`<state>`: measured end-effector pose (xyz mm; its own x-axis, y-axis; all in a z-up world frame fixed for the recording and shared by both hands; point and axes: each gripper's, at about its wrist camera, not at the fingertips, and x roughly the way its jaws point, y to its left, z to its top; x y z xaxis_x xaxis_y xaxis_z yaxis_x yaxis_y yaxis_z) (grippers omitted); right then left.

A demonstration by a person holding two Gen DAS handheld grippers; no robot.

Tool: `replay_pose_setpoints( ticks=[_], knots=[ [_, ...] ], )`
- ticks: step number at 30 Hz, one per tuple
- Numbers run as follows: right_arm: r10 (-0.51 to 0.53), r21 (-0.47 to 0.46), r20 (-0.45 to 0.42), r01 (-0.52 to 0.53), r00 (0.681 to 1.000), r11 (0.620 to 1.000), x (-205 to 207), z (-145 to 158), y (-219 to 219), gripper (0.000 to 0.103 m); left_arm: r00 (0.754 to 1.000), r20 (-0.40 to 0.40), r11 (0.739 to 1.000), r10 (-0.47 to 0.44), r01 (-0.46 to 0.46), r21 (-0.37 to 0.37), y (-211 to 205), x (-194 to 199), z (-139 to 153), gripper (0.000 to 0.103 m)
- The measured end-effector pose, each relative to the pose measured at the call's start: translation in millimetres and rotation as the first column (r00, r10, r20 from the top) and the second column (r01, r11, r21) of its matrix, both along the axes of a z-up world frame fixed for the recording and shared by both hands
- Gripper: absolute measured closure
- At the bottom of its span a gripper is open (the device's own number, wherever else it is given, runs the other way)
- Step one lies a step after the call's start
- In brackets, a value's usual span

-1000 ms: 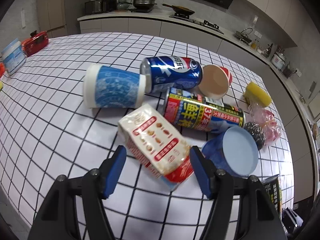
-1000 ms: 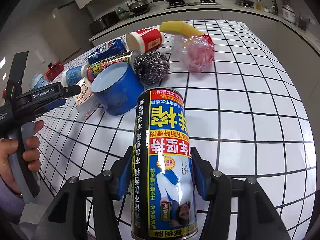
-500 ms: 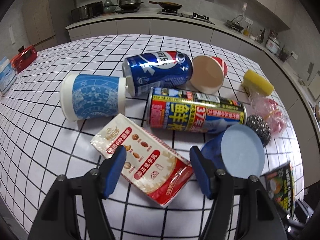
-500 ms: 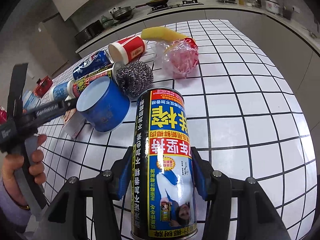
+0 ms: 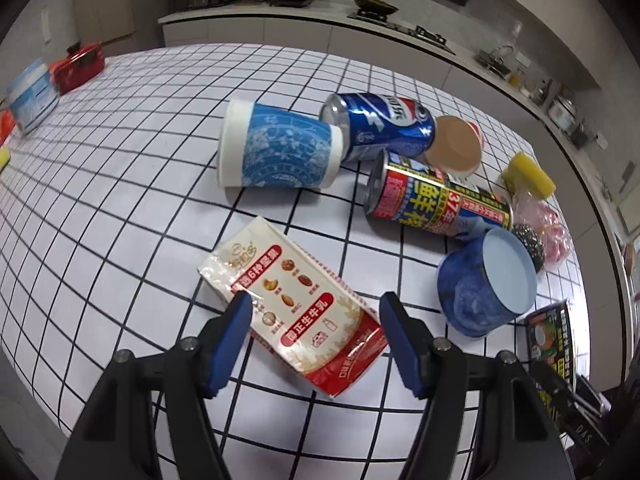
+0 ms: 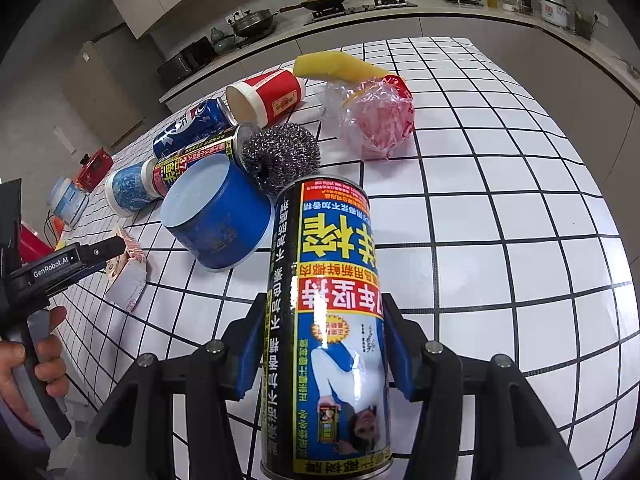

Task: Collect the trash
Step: 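Grasp the red-white milk carton with the left tool while the right tool holds the can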

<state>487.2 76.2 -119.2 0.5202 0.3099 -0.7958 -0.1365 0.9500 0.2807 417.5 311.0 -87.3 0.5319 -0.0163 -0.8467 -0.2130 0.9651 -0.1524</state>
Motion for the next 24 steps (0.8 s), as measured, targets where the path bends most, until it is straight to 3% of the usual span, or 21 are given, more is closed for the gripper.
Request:
replay_pose_setpoints(
  ticks=[3,7,9,12,17,24],
  knots=[
    [0.006,0.006,-0.003,-0.006,1.000,1.000,0.6,0.3,-1.1,0.047,0.999,-0.018,0.999,0.032,-0.032,0.000,2.2,-1.7,2.2,0.035],
    [0.012,0.013,-0.002,-0.012,1.000,1.000,0.6,0.1,-1.7,0.047,0.993,0.025,0.993,0.115,-0.115,-0.005,15.9,-18.0,15.3,0.035],
    [0.016,0.018,-0.001,-0.016,1.000,1.000,0.8,0.0,-1.9,0.047,0.994,0.002,0.994,0.110,-0.111,0.007,15.8,-17.5,13.5,0.033],
    [0.028,0.020,-0.002,-0.028,1.000,0.999,1.8,0.0,-1.1,0.047,0.992,-0.041,0.992,0.116,-0.117,-0.035,12.9,-19.4,2.9,0.032],
    [0.038,0.024,-0.004,-0.038,0.999,0.999,1.7,0.5,-1.8,0.047,0.995,-0.050,0.995,0.091,-0.093,-0.042,10.9,-15.1,-9.0,0.032],
    [0.027,0.024,-0.005,-0.027,1.000,0.999,-0.4,1.3,-6.4,0.047,0.994,-0.036,0.991,0.103,-0.105,-0.081,17.3,-12.8,0.9,0.032]
  ],
)
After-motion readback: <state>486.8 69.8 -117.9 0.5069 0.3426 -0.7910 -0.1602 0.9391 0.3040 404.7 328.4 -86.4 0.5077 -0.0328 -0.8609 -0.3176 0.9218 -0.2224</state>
